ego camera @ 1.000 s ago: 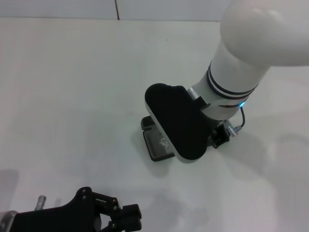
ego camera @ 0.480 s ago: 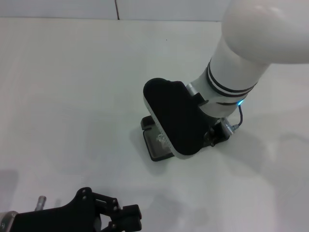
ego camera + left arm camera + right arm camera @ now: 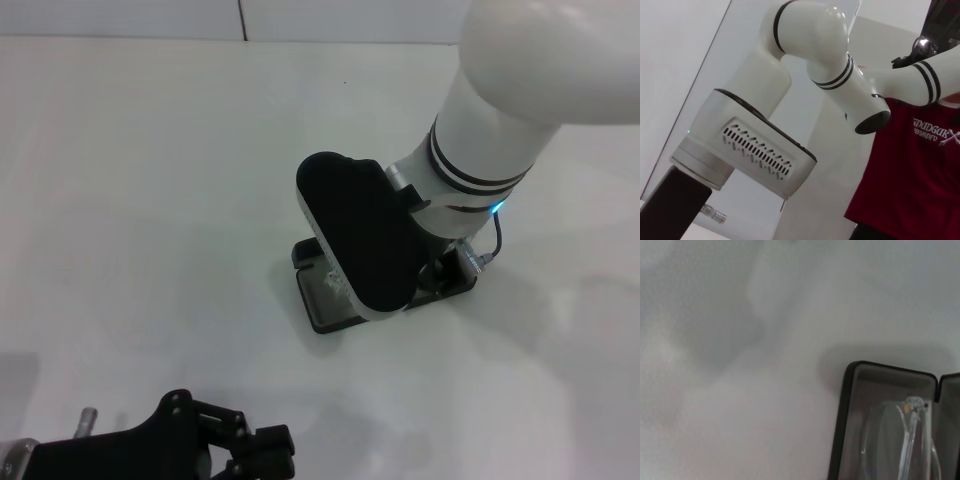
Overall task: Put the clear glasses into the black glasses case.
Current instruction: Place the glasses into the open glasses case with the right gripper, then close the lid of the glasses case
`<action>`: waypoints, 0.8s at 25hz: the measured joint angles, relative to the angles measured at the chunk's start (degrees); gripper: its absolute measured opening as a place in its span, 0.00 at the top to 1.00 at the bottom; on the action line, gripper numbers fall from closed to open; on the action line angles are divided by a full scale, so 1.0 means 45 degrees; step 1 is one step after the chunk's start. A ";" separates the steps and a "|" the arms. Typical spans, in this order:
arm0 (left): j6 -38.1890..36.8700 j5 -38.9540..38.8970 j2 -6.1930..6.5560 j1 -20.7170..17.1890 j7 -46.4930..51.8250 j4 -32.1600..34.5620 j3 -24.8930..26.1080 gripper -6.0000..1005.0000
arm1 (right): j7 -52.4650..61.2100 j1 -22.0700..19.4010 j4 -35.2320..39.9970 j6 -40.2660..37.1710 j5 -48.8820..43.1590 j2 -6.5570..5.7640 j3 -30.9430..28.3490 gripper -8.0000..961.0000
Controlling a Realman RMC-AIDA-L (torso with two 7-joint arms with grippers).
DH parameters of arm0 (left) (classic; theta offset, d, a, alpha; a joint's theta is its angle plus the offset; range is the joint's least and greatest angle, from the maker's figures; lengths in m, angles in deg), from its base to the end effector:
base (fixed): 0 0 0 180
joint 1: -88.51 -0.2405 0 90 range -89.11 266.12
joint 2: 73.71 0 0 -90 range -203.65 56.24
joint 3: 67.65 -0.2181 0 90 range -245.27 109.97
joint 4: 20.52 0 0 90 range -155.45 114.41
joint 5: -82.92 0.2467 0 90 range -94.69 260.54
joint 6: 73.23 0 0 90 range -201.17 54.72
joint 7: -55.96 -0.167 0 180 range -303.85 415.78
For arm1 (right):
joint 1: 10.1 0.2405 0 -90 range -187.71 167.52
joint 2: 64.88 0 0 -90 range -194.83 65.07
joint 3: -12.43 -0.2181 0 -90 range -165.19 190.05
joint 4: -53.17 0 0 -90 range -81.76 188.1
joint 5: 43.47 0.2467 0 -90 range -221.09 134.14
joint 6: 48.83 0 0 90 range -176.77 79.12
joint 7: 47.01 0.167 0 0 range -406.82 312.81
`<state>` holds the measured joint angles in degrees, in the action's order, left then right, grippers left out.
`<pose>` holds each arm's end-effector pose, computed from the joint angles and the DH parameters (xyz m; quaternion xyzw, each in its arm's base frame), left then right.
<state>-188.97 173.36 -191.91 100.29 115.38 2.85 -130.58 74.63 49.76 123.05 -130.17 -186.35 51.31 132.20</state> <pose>-0.2525 0.1845 -0.0291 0.8744 0.1763 0.4502 0.0398 0.0390 0.3316 -0.1227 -0.8952 -0.2772 -0.3482 0.0241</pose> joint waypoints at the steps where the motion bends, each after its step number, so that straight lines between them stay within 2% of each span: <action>1: 0.0000 0.0000 0.0000 0.0014 -0.0001 -0.0005 0.0000 0.88 | 0.0000 0.0000 -0.0001 -0.0001 0.0001 0.0000 0.0000 0.88; 4: 0.0000 0.0000 0.0000 0.0036 -0.0002 -0.0018 0.0000 0.88 | 0.0001 0.0000 -0.0002 -0.0033 0.0009 0.0000 0.0003 0.88; 12: 0.0000 0.0001 0.0001 0.0015 -0.0008 -0.0020 0.0000 0.88 | 0.0001 -0.0048 0.0114 -0.0012 -0.0004 0.0000 0.0008 0.67; 20: -0.0002 0.0022 0.0000 -0.0043 -0.0125 -0.0018 0.0005 0.88 | 0.0069 -0.0449 0.1237 -0.0440 -0.0112 -0.0001 -0.0248 0.67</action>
<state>-188.98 173.46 -191.91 100.09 114.82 2.77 -130.56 74.94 47.74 128.62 -132.15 -186.85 51.30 131.08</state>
